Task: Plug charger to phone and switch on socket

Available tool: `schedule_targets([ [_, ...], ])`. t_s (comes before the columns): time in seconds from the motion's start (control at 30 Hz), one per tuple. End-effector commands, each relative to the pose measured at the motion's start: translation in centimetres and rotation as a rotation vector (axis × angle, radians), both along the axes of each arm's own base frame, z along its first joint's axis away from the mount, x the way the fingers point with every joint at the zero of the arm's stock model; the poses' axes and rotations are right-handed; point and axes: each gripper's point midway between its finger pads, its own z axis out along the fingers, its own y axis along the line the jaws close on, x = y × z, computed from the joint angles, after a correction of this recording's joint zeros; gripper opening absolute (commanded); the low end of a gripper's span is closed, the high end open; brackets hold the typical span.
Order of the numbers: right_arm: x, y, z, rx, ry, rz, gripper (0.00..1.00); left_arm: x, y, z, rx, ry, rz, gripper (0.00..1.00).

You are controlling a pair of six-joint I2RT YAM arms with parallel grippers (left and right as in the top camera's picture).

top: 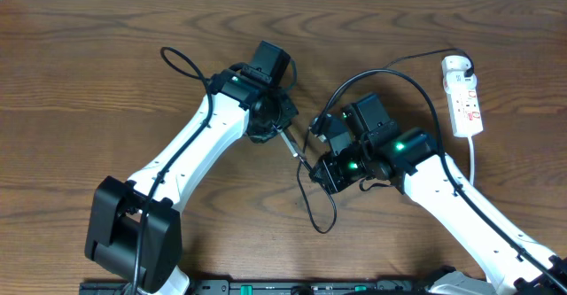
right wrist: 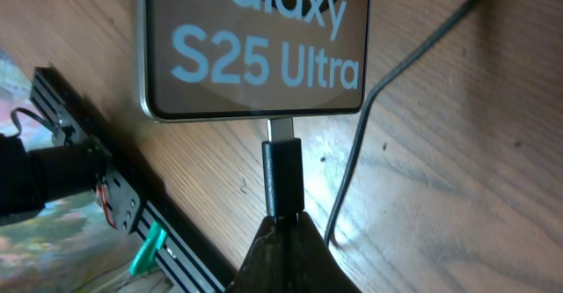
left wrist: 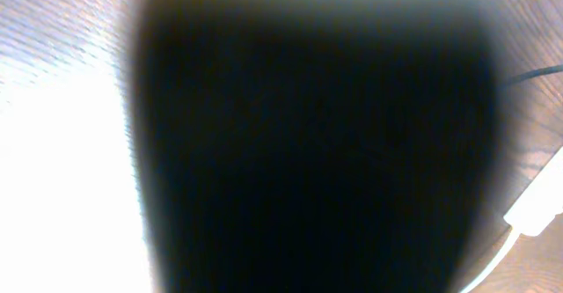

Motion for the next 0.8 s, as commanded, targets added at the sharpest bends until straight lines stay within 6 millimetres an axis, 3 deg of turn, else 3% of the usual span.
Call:
schedule_targets([
  [0.0,0.6,0.4,1.0,0.033,-0.002,-0.025,0.01,0.2,-0.5,1.7,-0.027,-0.046,-0.047,0.07],
  [0.77,1.0,1.2,1.6,0.08,0.029,-0.082,0.01,0.2,-2.2,2.5,-0.13,-0.034,-0.055,0.07],
])
